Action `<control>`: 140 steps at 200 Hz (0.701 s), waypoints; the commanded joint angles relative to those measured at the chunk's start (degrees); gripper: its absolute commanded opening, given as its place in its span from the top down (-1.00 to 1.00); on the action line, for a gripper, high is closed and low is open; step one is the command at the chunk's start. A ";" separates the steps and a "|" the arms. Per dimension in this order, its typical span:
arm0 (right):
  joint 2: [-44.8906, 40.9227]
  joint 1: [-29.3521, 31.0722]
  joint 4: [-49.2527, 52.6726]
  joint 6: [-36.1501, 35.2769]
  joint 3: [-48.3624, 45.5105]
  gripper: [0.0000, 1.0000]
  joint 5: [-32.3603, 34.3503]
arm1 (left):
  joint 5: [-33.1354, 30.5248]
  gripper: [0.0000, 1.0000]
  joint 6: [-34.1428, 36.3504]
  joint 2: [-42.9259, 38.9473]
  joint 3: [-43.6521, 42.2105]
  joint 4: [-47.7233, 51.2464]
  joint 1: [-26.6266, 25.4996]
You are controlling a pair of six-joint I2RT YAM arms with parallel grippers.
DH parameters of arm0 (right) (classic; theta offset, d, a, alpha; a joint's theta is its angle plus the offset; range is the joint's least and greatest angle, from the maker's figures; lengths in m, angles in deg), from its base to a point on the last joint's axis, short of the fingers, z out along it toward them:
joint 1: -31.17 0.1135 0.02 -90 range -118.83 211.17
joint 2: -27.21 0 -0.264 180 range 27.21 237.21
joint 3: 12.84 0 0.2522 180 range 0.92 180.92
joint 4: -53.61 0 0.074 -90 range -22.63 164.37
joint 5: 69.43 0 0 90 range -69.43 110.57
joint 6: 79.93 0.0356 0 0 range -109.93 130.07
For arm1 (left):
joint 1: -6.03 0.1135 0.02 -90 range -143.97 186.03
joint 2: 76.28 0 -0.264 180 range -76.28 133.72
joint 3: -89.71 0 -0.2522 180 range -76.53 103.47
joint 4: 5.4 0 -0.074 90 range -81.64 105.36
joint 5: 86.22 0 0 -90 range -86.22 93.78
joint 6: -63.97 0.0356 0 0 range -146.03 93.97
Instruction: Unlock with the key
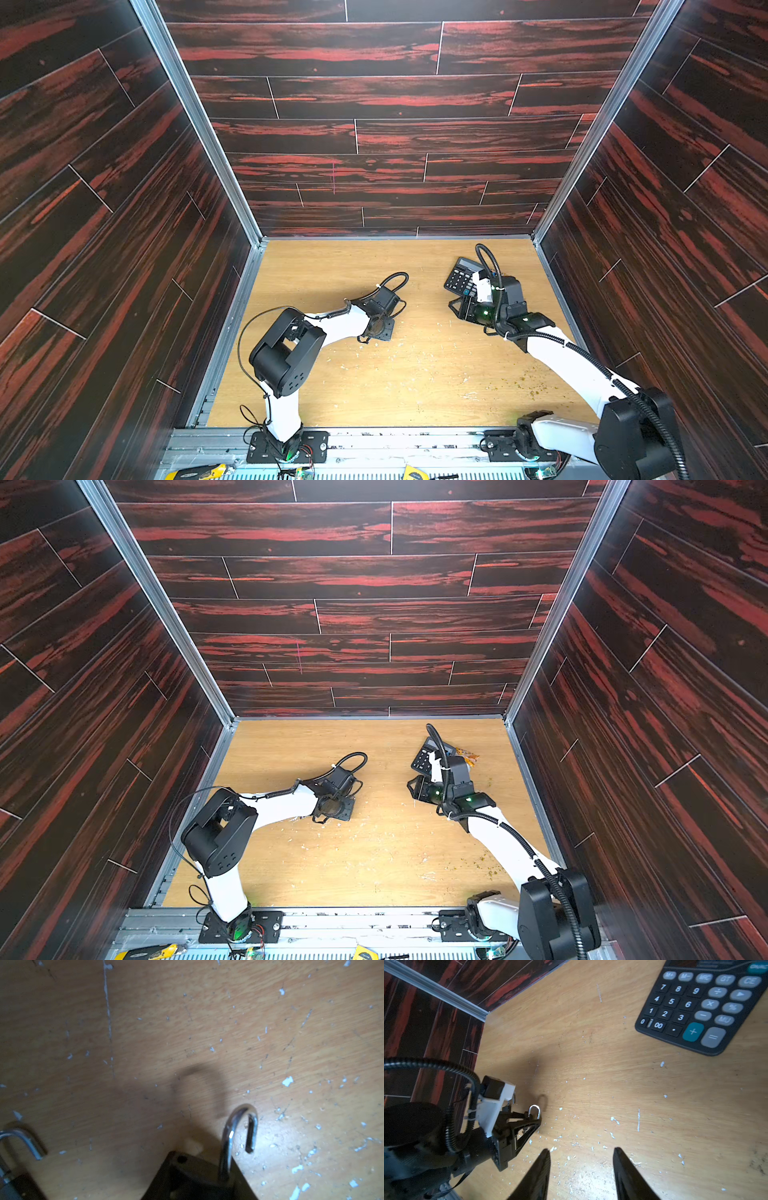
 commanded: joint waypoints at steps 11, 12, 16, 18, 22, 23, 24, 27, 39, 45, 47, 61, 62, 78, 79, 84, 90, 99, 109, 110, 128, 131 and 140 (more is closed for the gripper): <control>-2.41 -1.83 1.18 -1.58 -0.01 -0.09 4.61 | -1.29 -0.19 -0.50 -2.00 1.38 5.43 -0.16; -2.44 -1.93 1.18 -1.62 -0.04 -0.10 4.75 | -1.33 -0.20 -0.49 -2.14 1.47 5.52 -0.12; -2.71 -2.30 1.11 -1.84 -0.12 -0.11 5.54 | -1.53 -0.25 -0.40 -2.72 1.65 5.75 -0.16; -2.82 -2.57 1.10 -1.94 -0.09 -0.12 5.97 | -1.66 -0.27 -0.33 -3.14 1.73 5.84 -0.10; -2.95 -3.15 1.02 -2.08 -0.16 -0.13 6.64 | -2.00 -0.32 -0.30 -3.89 1.85 6.01 -0.10; -2.97 -3.24 1.01 -2.09 -0.16 -0.13 6.81 | -2.13 -0.34 -0.34 -4.10 1.92 6.03 -0.09; -2.98 -3.38 1.01 -2.09 -0.17 -0.14 6.99 | -2.24 -0.35 -0.37 -4.24 2.00 6.13 -0.08; -3.12 -4.06 0.96 -2.12 -0.17 -0.15 7.27 | -2.55 -0.38 -0.46 -4.80 2.19 6.33 -0.08; -3.63 -7.14 0.54 -2.33 -0.17 -0.17 8.24 | -3.05 -0.49 -0.31 -8.09 2.88 6.74 0.23; -3.90 -8.46 0.31 -2.55 -0.36 -0.17 10.06 | -3.44 -0.53 -0.32 -9.92 2.99 6.63 0.58; -4.01 -8.88 0.37 -2.71 -0.37 -0.18 10.94 | -3.70 -0.55 -0.30 -10.45 2.97 6.59 0.66; -4.95 -12.57 -0.76 -3.23 -0.84 -0.22 16.31 | -8.07 -0.65 -1.02 -15.87 2.45 5.59 1.98; -4.99 -12.92 -0.89 -3.23 -0.99 -0.23 16.62 | -8.50 -0.66 -1.10 -16.33 2.31 5.47 2.14; -5.93 -17.27 -4.61 -4.02 -3.18 -0.29 21.71 | -17.77 -0.85 -1.49 -22.73 -0.63 2.07 5.19; -5.96 -17.47 -4.92 -4.16 -3.35 -0.29 22.04 | -18.37 -0.86 -1.47 -23.10 -0.81 1.82 5.45; -6.07 -18.36 -6.52 -4.84 -4.20 -0.33 24.15 | -21.41 -0.90 -1.00 -24.78 -1.97 0.70 7.04; -5.92 -18.97 -8.64 -6.05 -5.31 -0.36 27.29 | -25.77 -0.96 -0.49 -26.50 -3.31 -0.50 9.06; -5.20 -20.03 -12.54 -8.03 -7.43 -0.39 31.01 | -32.41 -0.99 0.71 -28.42 -6.39 -3.80 12.30; -3.83 -22.02 -16.83 -8.74 -9.56 -0.43 32.03 | -37.36 -0.99 3.06 -29.49 -10.75 -9.86 16.70; -3.68 -22.39 -17.27 -8.76 -9.87 -0.44 31.99 | -37.69 -0.99 3.23 -29.51 -11.15 -10.39 16.97; -0.97 -25.84 -24.61 -9.82 -13.91 -0.52 32.05 | -41.38 -0.99 4.67 -28.67 -18.55 -22.09 25.34; -0.46 -26.14 -26.39 -10.16 -14.67 -0.53 31.97 | -41.53 -0.99 5.03 -28.06 -20.40 -24.79 26.43; 1.13 -26.65 -31.34 -11.90 -16.85 -0.74 31.12 | -40.62 -0.99 6.97 -25.94 -24.56 -33.19 29.10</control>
